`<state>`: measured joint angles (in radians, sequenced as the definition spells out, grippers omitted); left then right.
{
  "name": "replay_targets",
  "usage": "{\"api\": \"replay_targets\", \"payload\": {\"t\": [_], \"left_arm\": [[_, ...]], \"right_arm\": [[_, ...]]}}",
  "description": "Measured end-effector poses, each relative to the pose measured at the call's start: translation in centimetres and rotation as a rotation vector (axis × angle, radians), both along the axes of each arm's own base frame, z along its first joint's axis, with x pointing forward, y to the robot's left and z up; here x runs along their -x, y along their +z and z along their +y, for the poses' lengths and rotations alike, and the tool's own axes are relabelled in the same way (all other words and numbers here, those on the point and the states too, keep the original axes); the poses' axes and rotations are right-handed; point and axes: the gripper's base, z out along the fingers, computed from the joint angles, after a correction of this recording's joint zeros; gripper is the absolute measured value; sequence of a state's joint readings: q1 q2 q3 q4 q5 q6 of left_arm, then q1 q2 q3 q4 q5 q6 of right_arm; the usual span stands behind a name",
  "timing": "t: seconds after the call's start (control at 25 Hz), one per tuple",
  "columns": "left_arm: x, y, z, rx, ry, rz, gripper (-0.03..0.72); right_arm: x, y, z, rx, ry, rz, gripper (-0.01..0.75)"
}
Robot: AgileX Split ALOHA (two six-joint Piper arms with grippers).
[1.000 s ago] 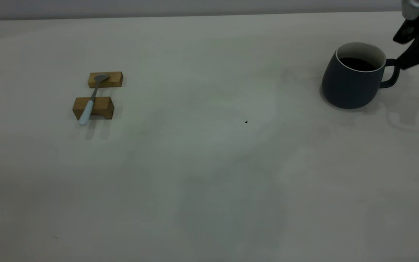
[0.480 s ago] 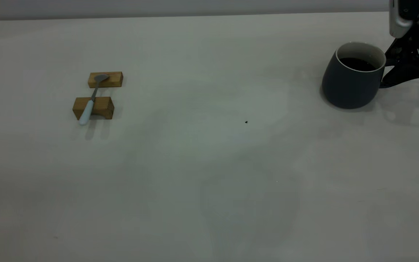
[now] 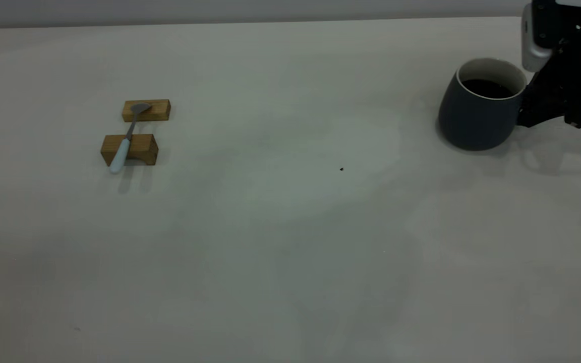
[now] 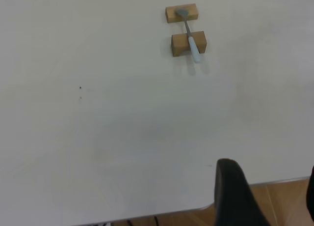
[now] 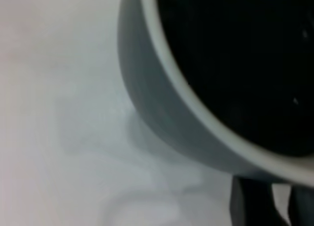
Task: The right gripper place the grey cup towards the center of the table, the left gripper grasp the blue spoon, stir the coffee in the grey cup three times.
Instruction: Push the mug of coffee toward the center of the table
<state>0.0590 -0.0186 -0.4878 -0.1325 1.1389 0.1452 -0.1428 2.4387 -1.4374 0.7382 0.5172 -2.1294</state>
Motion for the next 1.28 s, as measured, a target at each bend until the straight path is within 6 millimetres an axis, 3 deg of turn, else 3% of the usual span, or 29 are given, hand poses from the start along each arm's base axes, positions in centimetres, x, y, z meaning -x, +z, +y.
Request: {"api": "replay_targets", "payload": {"t": [0.44,0.96,1.28], "left_arm": [[0.0,0.0,0.0,0.000,0.000,0.000,0.436],[0.0,0.0,0.0,0.000,0.000,0.000,0.436],[0.0,0.0,0.0,0.000,0.000,0.000,0.436]], "right_arm": [[-0.3,0.1,3.7,-0.005,0.077,-0.005,0.160],[-1.3,1.1,12.4,-0.046,0.210,-0.072,0.160],[-1.1,0.5,16.8,-0.087,0.260,-0.073,0.160]]}}
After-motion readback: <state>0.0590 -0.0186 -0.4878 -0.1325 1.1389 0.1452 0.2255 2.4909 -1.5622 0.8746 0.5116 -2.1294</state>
